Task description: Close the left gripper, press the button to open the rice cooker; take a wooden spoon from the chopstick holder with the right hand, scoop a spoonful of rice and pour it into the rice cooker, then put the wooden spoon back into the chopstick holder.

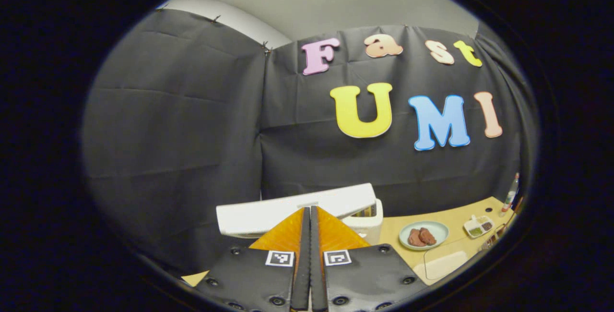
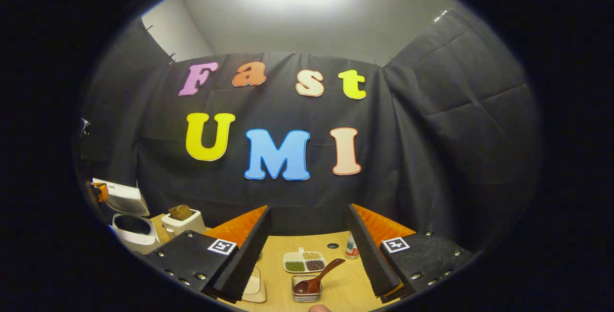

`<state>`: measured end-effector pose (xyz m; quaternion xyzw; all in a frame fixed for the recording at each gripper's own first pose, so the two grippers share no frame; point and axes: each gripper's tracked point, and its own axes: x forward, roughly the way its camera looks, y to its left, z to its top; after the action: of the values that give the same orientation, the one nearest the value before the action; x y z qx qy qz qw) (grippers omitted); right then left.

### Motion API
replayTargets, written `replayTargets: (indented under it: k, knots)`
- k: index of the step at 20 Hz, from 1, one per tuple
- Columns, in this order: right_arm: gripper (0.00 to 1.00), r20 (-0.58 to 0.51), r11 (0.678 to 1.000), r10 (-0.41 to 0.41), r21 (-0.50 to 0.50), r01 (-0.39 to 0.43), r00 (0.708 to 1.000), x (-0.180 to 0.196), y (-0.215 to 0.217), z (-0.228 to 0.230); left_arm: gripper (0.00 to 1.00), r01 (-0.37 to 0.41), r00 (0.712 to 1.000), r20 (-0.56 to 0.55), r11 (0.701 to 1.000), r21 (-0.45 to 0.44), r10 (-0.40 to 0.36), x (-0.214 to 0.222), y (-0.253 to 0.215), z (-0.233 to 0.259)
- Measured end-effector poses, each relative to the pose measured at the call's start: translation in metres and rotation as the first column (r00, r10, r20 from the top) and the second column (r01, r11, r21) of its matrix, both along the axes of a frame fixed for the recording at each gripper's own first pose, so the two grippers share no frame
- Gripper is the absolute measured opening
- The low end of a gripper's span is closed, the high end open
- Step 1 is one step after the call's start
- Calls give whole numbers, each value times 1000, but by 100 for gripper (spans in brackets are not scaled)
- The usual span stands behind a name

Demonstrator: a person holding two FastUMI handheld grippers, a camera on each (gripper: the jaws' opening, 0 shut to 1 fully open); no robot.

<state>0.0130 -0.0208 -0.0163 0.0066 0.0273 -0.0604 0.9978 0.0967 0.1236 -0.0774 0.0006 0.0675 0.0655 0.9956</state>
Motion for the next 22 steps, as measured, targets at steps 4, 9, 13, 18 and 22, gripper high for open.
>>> replayTargets:
  k: [4, 9, 13, 18, 22]
  knots:
    - [95, -12, 1000, 8, 10, -8, 1000, 14, -13, -9, 73, 10, 997, 71, 999, -46, -7, -13, -21, 38]
    - [95, -49, 998, 44, 38, -43, 998, 33, -23, -32, 100, 32, 987, 157, 998, -61, -22, -34, -50, 79]
    - [95, -113, 996, 60, 79, -52, 992, 51, -33, -64, 100, 52, 979, 200, 998, -22, -46, -50, -68, 103]
    - [95, -196, 994, 58, 106, -38, 979, 70, -47, -110, 99, 69, 982, 177, 998, 8, -69, -64, -84, 104]
    - [95, -276, 989, 70, 147, -30, 959, 81, -52, -148, 100, 62, 985, 158, 998, 34, -66, -75, -88, 106]
